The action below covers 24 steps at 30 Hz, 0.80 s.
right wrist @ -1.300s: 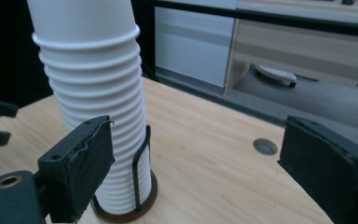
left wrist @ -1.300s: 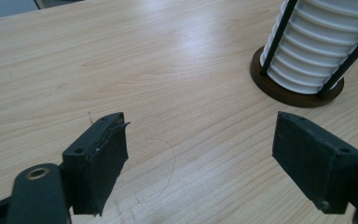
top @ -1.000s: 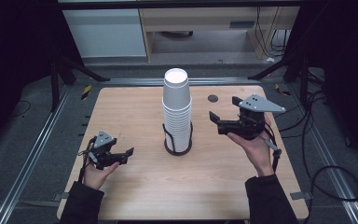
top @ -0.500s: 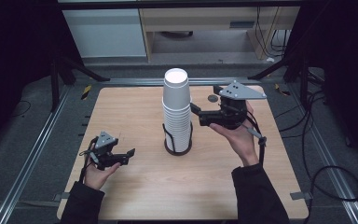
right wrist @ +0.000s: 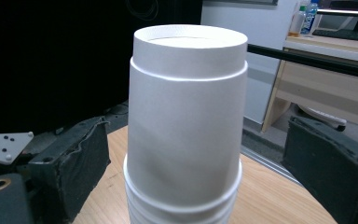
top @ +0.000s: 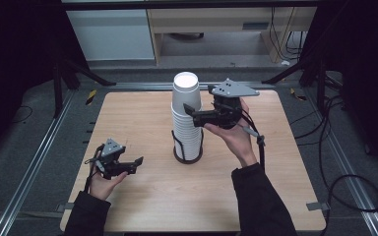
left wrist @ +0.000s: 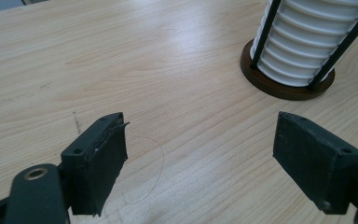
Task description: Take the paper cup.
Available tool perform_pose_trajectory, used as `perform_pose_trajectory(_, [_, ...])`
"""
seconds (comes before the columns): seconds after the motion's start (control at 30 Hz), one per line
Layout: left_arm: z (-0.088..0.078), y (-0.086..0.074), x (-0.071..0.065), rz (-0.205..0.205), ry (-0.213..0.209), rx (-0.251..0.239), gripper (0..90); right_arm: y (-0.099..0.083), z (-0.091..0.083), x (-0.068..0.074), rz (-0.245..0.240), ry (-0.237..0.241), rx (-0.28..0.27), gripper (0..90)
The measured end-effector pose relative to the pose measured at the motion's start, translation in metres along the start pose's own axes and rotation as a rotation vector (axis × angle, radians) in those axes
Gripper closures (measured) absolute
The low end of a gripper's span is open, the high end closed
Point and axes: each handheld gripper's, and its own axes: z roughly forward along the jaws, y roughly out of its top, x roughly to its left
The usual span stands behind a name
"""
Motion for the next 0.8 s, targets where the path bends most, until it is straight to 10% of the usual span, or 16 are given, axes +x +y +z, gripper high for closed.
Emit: perform_pose_trajectory(0.8, [0.002,0.000,-0.001,0.006,-0.005,0.007,16.6,-0.008,0.048,0.001,0.030,0.017,0.025,6.9])
